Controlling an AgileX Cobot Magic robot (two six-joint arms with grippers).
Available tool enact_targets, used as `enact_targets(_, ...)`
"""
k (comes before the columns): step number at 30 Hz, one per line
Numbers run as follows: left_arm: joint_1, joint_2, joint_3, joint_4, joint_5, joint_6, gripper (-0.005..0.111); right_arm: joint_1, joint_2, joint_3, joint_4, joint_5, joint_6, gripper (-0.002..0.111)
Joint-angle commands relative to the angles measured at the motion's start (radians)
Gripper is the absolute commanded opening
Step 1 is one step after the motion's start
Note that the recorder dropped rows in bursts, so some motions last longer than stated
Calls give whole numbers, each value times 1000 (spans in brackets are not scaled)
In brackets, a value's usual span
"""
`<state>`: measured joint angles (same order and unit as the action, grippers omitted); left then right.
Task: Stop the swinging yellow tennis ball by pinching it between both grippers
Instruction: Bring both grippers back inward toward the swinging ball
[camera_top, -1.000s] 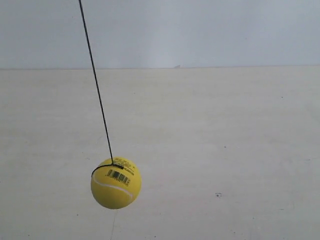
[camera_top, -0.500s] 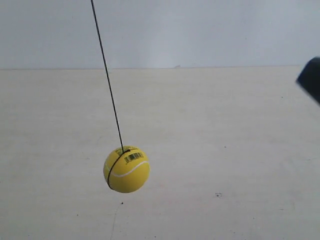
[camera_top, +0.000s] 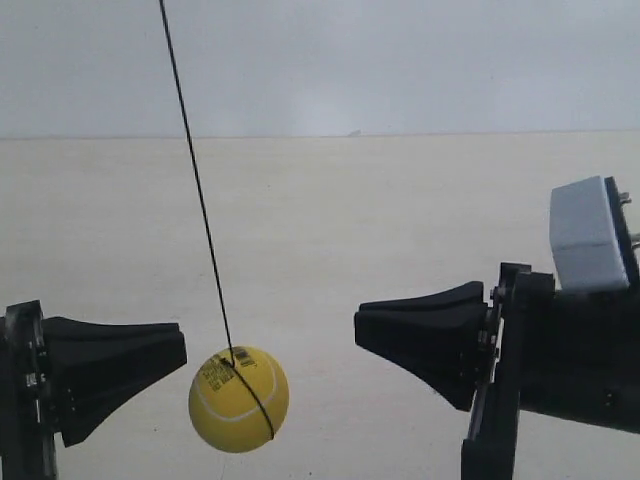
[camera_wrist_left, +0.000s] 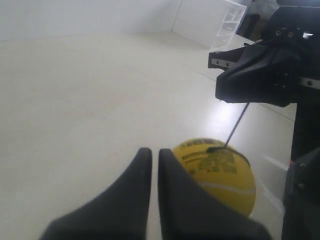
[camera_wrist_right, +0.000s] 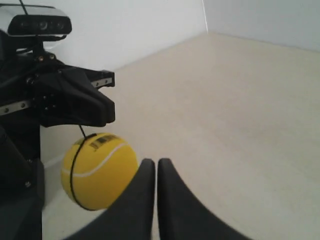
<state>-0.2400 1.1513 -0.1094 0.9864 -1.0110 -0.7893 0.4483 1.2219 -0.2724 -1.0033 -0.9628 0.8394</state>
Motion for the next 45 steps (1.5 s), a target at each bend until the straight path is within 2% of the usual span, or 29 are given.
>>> enact_targets(1, -4, 60, 4, 22, -35, 73, 5, 3, 26, 0, -33, -28, -41, 0)
enact_targets(12, -4, 67, 4, -26, -87, 121, 5, 3, 26, 0, -27, -51, -49, 0)
enact_targets(26, -6, 67, 4, 31, -87, 110, 5, 3, 76, 0, -28, -53, -39, 0)
enact_targets(36, -6, 67, 4, 87, -87, 67, 5, 5, 116, 0, -67, -140, -22, 0)
enact_targets(41, -6, 67, 4, 87, -87, 65, 5, 79, 116, 0, -64, -75, -11, 0)
enact_targets(45, -6, 67, 4, 107, -87, 56, 5, 159, 116, 0, 39, -34, -81, 0)
